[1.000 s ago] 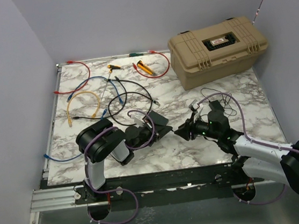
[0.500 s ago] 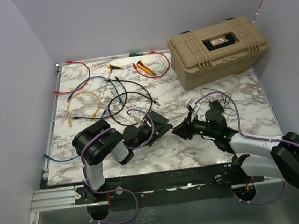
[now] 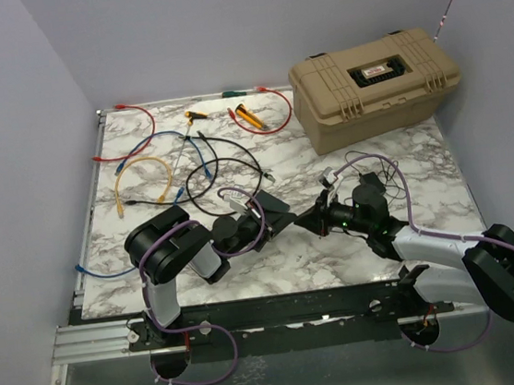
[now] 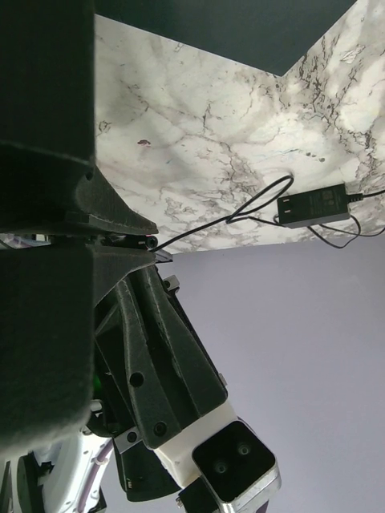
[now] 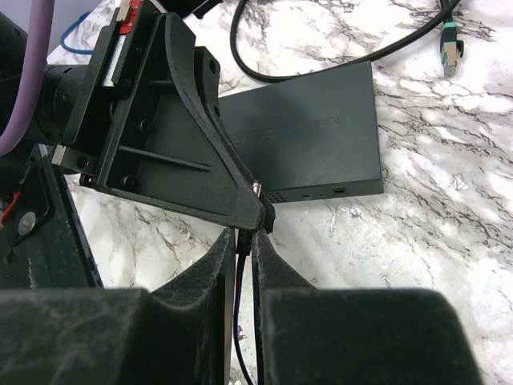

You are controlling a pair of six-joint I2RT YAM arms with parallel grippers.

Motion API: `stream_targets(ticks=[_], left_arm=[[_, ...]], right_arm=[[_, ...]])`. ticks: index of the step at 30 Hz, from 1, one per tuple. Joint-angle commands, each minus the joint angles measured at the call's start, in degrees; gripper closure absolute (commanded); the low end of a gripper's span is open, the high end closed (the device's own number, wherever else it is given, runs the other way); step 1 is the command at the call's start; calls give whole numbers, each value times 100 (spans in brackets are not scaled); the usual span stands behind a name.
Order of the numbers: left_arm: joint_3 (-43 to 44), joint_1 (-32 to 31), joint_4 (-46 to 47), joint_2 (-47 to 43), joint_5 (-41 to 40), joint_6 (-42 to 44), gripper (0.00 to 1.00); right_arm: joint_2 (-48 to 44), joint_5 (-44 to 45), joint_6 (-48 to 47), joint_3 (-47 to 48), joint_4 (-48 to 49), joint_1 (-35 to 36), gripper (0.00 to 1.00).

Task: Insert the plug into the switch port
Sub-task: Pick up the plug from the center of the board.

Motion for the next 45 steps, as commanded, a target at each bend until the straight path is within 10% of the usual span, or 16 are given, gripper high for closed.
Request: stream_targets(ticks=[1,12,25,45], left_arm=[[-29,-62,627,-205,10,103,100],[124,344,-559,-554,410,1002,76],[2003,640,-6517,-1872,-936,4853,38],[3150,989,-8075,-738,-1196,6353,27]], right_arm=[[61,-151,-61,97,78,29,91],[-149,245,-629,359,-952,30,99],[700,479,-867,563,-927,28,99],[1331,1021,-1012,293,-69,39,99]])
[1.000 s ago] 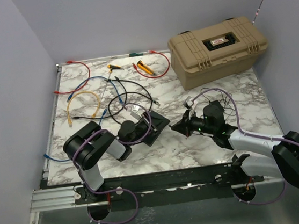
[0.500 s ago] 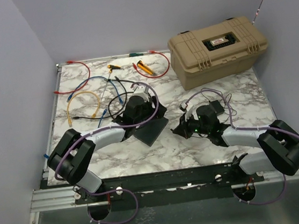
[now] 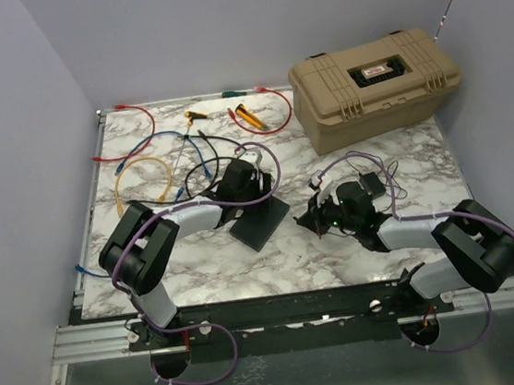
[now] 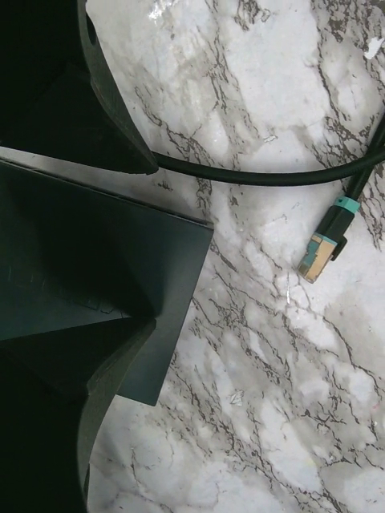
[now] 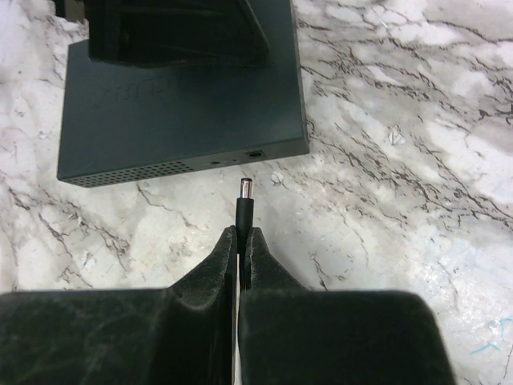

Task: Insert the plug into the switch port

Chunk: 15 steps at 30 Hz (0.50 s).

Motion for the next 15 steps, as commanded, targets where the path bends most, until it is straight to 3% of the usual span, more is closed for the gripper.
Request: stream_targets(ticks=[1,15], left_arm=[[250,59,-359,205,-134,437,27],[372,56,-798,237,2,709,32]], right_arm=[[198,312,-99,-56,232,33,99],[868,270,-198,244,475,43,99]])
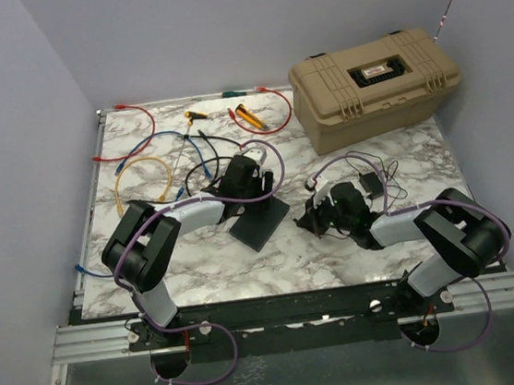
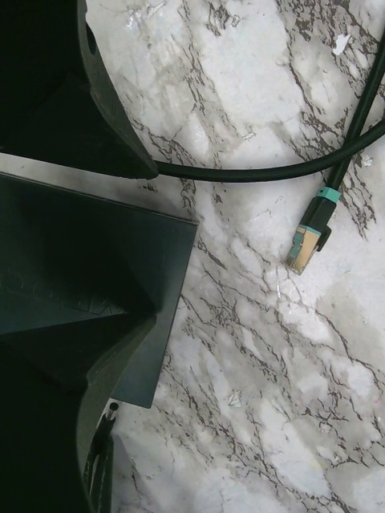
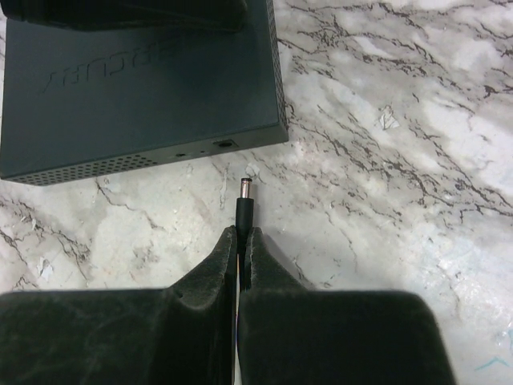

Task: Insert the plug into the switch port

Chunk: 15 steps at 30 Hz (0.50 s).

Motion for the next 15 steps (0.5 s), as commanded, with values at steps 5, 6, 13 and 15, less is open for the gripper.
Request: stream_targets(ticks=[5,6,13,15], left_arm=[[-33,-80,-552,-329,-252,171,32],[-42,-94,-555,-371,-268,172,32],[-69,-139,-579,-365,-289,186,33],[-57,-138,-576,-305,-186,183,35]], right_arm=[[163,28,-136,166,244,59,99],[155,39,-136,164,238,65,99],[124,35,-145,153,218,83,99],[134,32,-145,162,222,85,99]])
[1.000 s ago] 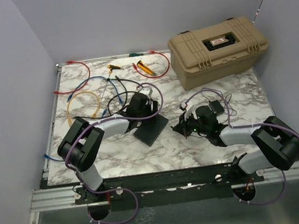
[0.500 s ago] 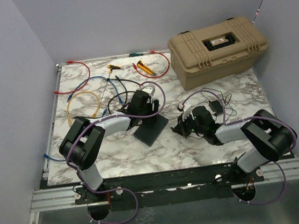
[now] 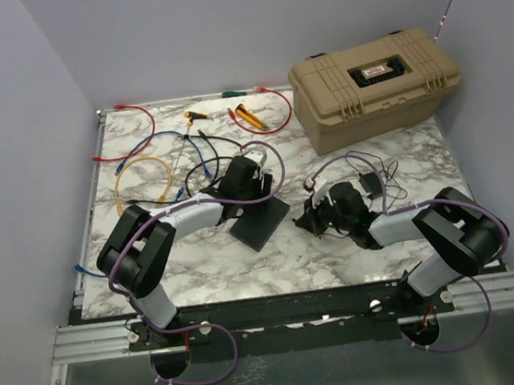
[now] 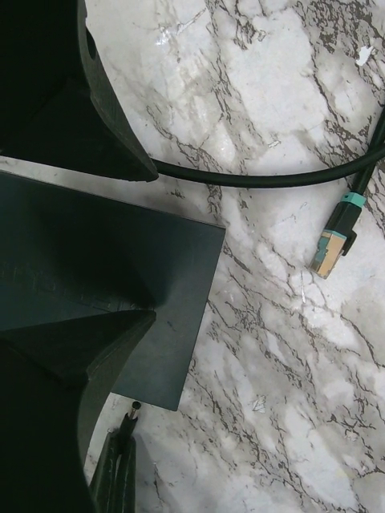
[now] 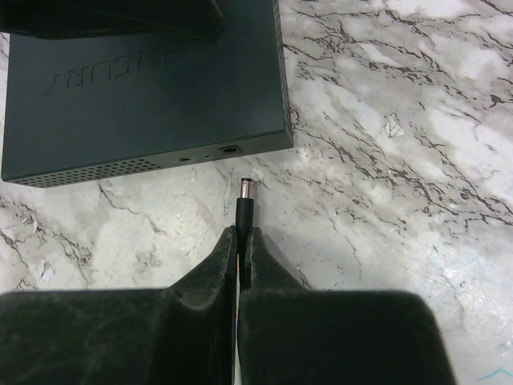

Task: Insert the plug into the switch port

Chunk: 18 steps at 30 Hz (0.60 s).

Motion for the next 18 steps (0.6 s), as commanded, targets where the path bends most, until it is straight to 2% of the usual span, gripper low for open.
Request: stream_targets(ticks=[1,11,18], left_arm=[[-49,-18,-137,-15,26,79,35],[30,-10,-137,343,201,123,37],[48,75,-137,555,603,150,38]], right_arm=[[30,29,-99,83,148,55,99],[28,13,-148,89,180,83,99],[21,53,-242,90,237,102,99]])
